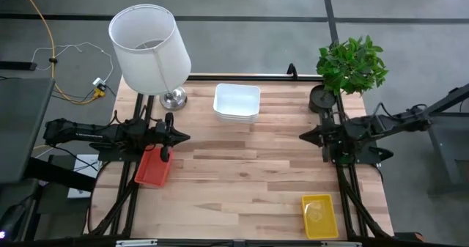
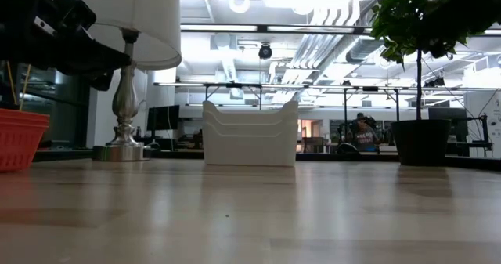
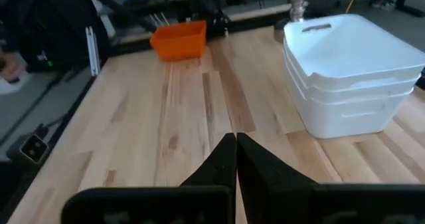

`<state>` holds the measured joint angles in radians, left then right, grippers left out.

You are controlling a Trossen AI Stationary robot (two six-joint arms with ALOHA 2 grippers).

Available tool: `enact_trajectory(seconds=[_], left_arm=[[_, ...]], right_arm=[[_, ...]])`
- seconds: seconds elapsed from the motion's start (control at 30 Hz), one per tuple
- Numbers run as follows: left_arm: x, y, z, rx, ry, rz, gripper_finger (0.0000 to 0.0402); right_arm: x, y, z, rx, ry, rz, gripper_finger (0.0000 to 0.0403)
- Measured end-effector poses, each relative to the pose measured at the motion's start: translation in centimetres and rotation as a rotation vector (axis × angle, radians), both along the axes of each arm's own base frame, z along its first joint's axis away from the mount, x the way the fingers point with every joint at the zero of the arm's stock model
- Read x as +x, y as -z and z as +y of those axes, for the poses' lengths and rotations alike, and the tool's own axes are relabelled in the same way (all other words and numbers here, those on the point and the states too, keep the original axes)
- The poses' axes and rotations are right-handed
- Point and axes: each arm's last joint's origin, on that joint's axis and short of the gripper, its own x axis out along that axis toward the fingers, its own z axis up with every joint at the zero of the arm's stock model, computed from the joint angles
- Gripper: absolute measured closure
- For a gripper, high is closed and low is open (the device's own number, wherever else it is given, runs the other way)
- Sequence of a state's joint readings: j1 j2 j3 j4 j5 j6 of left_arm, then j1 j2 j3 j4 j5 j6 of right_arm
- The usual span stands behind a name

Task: Stack baskets by color
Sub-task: Return to Home Position

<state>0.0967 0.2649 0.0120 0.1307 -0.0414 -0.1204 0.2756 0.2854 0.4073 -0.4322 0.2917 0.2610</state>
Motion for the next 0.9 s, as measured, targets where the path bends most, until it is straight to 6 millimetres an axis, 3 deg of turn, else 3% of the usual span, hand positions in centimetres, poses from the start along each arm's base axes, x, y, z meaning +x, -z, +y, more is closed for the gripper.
enact_trajectory(seconds=[0.27,0.43,0.77,0.9], left_arm=[[0.0,0.0,0.0,-0.008,-0.001,-0.001,0.0401],[0.0,0.0,0.0,-0.008,-0.001,-0.001,0.0401],[0.0,0.0,0.0,-0.008,-0.001,-0.001,0.0402],[0.0,-0.1,0.0,-0.007,0.001,-0.006,0.0402]], right_arm=[[-2.7,-0.5,-1.0,-0.008,0.058,-0.156,0.0403],[-2.1,0.1,-0.8,0.006,0.06,-0.286,0.0403],[0.5,6.3,0.1,-0.071,0.003,-0.354,0.0403],[0.5,6.9,0.1,-0.078,0.002,-0.316,0.0403]])
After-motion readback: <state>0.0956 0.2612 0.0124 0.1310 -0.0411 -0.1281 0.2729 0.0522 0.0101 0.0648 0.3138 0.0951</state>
